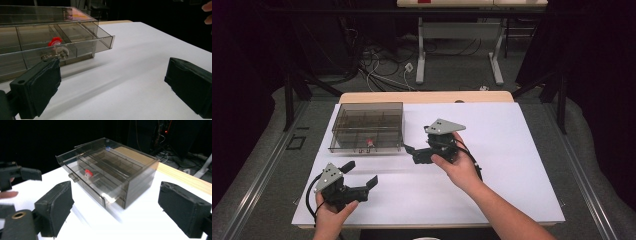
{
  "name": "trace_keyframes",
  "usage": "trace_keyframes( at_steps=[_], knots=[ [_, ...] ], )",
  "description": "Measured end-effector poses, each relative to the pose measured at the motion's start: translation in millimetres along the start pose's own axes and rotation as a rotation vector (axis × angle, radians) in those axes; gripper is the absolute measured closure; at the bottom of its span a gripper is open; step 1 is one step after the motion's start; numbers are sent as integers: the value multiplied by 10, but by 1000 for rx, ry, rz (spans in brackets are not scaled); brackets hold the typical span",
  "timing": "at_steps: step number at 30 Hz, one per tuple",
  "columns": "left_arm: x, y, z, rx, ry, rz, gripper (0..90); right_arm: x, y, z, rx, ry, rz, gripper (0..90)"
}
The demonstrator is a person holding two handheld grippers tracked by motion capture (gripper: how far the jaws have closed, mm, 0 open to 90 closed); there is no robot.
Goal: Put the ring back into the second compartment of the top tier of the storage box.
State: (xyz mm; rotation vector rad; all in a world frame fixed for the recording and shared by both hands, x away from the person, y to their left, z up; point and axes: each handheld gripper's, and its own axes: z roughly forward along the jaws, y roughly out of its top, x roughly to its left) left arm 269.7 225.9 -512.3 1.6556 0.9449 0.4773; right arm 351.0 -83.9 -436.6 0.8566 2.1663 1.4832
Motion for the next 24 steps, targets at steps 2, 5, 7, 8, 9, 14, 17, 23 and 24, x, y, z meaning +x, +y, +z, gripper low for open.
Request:
trace_keyframes(
  at_steps=[2,5,7,8,9,14,17,23,24],
  knots=[
    [-2,-1,1,1,-1,0,6,-33,-84,-114,-8,-9,-10,68],
    [-6,-4,10,-1,-1,-5,5,-61,-136,-189,-8,-16,-3,47],
    [-9,-4,11,1,0,-3,5,-101,-213,-292,-15,-32,-7,23],
    [-12,-4,13,1,0,-2,5,-101,-213,-292,-15,-32,-7,23],
    [-13,-4,14,2,0,-2,6,-118,-250,-340,-11,-42,-4,21],
    [-20,-4,18,3,1,4,6,-210,-461,-545,-6,-80,6,0],
    [-23,-6,23,6,0,1,6,-245,-541,-603,-4,-90,22,0],
    [-42,-8,41,9,-3,5,6,-393,-783,-814,-1,-138,60,0],
    [-44,-8,42,9,-3,6,6,-413,-807,-831,-9,-148,57,0]
  ],
)
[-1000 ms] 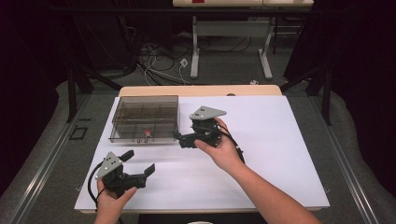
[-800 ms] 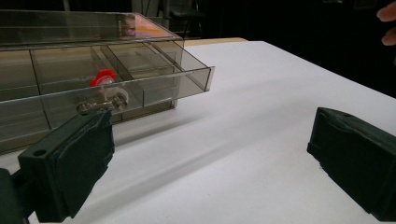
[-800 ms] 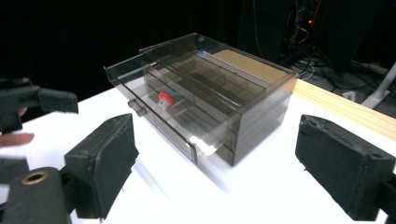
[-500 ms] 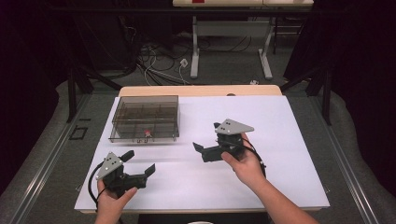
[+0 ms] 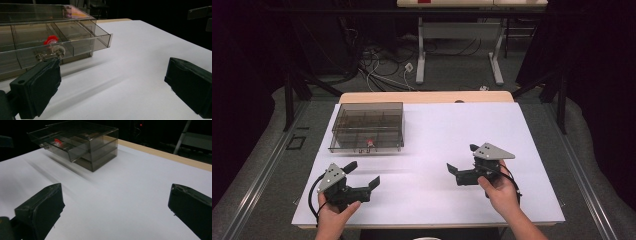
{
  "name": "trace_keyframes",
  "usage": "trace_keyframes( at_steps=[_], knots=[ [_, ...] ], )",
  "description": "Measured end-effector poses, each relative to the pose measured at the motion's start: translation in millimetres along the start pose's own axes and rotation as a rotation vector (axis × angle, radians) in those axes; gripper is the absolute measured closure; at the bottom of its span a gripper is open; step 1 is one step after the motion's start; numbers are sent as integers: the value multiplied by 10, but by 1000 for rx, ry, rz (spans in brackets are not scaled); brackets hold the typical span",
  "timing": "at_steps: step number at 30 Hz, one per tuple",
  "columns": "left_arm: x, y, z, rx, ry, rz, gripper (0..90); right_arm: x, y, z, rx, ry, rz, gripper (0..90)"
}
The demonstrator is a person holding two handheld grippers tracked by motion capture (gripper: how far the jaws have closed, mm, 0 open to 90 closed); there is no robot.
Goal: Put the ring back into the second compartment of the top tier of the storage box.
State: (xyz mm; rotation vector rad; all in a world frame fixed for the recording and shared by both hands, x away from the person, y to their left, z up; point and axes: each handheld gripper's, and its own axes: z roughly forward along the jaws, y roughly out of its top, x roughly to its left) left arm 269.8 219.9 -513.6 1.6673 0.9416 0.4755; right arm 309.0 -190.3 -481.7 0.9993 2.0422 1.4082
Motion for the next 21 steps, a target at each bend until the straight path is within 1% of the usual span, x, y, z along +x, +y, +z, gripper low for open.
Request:
trace_keyframes(
  at_steps=[1,3,4,6,7,8,10,14,15,16,18,21],
  knots=[
    [0,0,0,0,0,0,6,0,0,0,0,0,0,0],
    [0,0,0,0,0,0,6,-91,-80,-75,-3,-18,21,1],
    [2,0,-1,0,1,0,6,-91,-80,-75,-3,-18,21,1],
    [2,0,-5,1,0,-3,5,-138,-121,-118,-1,-19,25,2],
    [3,1,-6,0,0,-2,6,-154,-142,-134,-9,-25,24,2],
    [3,1,-8,-1,1,-2,5,-159,-157,-154,-9,-29,34,2],
    [5,1,-10,-2,1,-3,5,-203,-198,-208,-17,-33,15,2],
    [5,0,-11,-1,2,-2,6,-234,-243,-254,-20,-39,20,2],
    [5,1,-11,-1,2,-2,5,-252,-277,-277,-19,-47,24,2],
    [5,1,-11,-1,2,-2,6,-266,-297,-285,-26,-51,19,2],
    [5,1,-11,-1,2,-1,5,-287,-332,-306,-17,-53,26,2],
    [6,0,-8,0,2,-1,6,-313,-370,-315,-19,-56,29,2]
  ],
)
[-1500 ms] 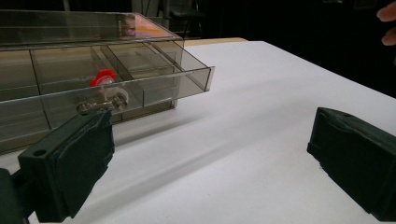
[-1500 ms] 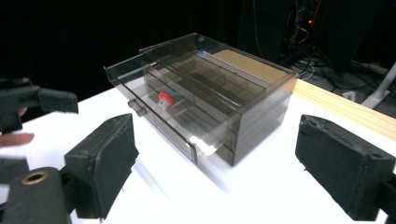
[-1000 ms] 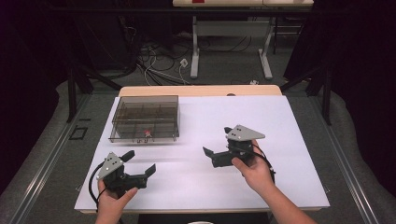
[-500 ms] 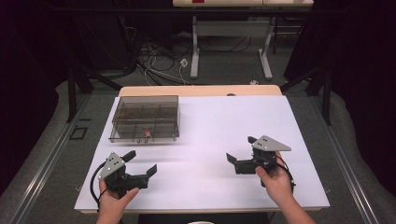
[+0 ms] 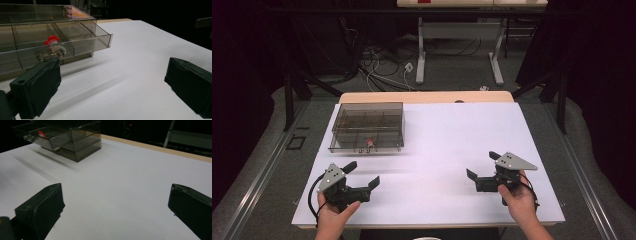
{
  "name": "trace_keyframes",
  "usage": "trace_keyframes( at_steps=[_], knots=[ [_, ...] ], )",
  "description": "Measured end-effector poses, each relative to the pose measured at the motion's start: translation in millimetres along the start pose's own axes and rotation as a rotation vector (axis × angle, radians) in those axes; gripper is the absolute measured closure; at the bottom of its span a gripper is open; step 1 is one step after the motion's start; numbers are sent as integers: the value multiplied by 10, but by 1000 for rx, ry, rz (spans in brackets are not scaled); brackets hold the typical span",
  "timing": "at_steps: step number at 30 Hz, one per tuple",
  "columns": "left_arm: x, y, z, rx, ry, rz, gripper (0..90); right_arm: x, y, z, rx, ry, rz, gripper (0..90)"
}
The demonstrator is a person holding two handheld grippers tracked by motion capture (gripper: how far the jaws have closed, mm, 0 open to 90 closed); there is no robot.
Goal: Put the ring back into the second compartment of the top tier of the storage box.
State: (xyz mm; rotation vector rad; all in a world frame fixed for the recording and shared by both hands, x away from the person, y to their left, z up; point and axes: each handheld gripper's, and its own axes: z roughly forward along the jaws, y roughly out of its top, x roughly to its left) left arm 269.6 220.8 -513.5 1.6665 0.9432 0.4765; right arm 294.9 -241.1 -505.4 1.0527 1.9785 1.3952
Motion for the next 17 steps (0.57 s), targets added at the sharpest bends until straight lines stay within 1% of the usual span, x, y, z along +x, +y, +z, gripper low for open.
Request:
trace_keyframes(
  at_steps=[1,2,4,5,7,8,9,12,15,17],
  knots=[
    [2,0,-1,1,0,1,6,-37,-38,-10,4,-2,2,2],
    [3,0,-2,0,0,1,5,-48,-56,-13,2,-7,19,2],
    [6,1,-3,-1,2,3,6,-71,-74,-15,-1,-6,19,2],
    [6,1,-5,-3,1,2,5,-107,-103,-21,2,-8,29,2],
    [12,1,-9,-2,2,1,5,-131,-115,-19,3,-13,19,2],
    [15,1,-13,-1,2,1,6,-143,-128,-14,-3,-21,28,2],
    [18,2,-16,-3,4,1,6,-170,-147,-22,13,-22,42,2],
    [21,4,-16,-5,4,3,6,-191,-171,-12,5,-28,45,4],
    [21,3,-13,-3,2,1,5,-203,-192,-13,17,-34,45,6],
    [21,3,-10,-3,1,1,6,-210,-197,-10,15,-35,45,7]
  ],
)
